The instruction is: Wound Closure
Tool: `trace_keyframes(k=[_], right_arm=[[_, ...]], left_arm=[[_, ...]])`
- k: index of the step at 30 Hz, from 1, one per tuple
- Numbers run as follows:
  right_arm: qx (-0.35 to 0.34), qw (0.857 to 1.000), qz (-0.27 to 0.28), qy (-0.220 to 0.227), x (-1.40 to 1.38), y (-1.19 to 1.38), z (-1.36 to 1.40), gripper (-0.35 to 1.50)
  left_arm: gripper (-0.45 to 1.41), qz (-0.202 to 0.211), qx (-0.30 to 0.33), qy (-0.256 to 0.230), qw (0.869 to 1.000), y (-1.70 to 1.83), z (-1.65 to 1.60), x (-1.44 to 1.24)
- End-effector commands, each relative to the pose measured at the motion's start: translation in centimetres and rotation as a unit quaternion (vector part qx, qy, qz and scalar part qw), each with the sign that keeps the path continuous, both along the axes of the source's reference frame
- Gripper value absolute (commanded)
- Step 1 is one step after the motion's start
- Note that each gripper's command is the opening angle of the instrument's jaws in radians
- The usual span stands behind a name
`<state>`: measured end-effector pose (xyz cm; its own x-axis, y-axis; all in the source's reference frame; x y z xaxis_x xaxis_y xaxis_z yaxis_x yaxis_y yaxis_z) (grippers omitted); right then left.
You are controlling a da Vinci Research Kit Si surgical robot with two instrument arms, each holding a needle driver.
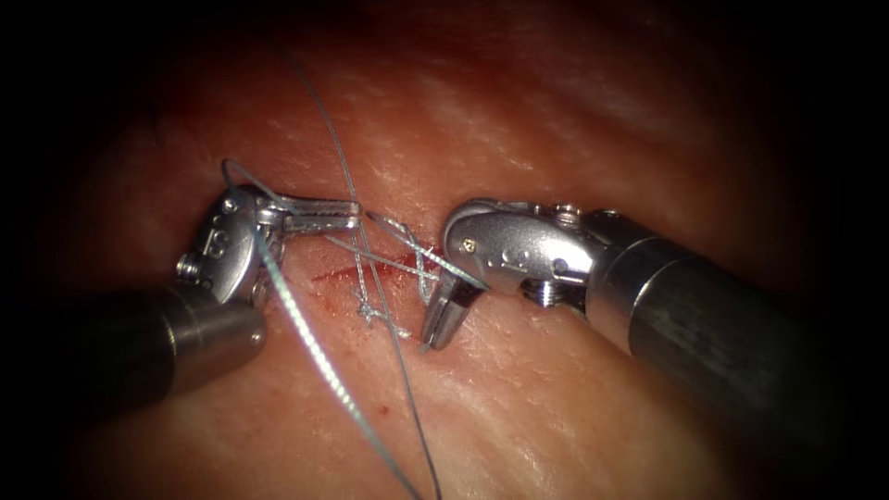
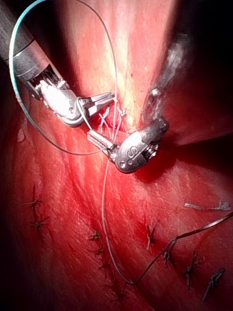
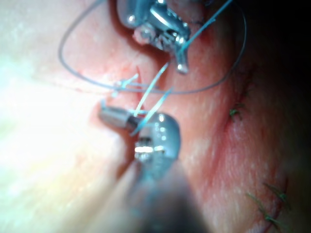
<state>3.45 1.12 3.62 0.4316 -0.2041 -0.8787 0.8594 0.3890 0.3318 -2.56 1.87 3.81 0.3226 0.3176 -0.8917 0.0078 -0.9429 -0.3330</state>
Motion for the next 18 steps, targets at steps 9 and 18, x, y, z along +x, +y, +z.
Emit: trace_keyframes(k=[9, 18], right_arm=[[0.026, 0.995, 0.091, 0.019, -0.01, 0.43, -0.11, -0.35], [0.028, 0.986, 0.164, 0.017, 0.05, 0.78, -0.13, -0.35]], left_arm=[[-0.45, 0.041, -0.034, -0.005, 0.999, -0.64, -0.02, -0.14], [-0.45, 0.066, -0.031, -0.002, 0.997, -1.58, -0.41, -0.36]])
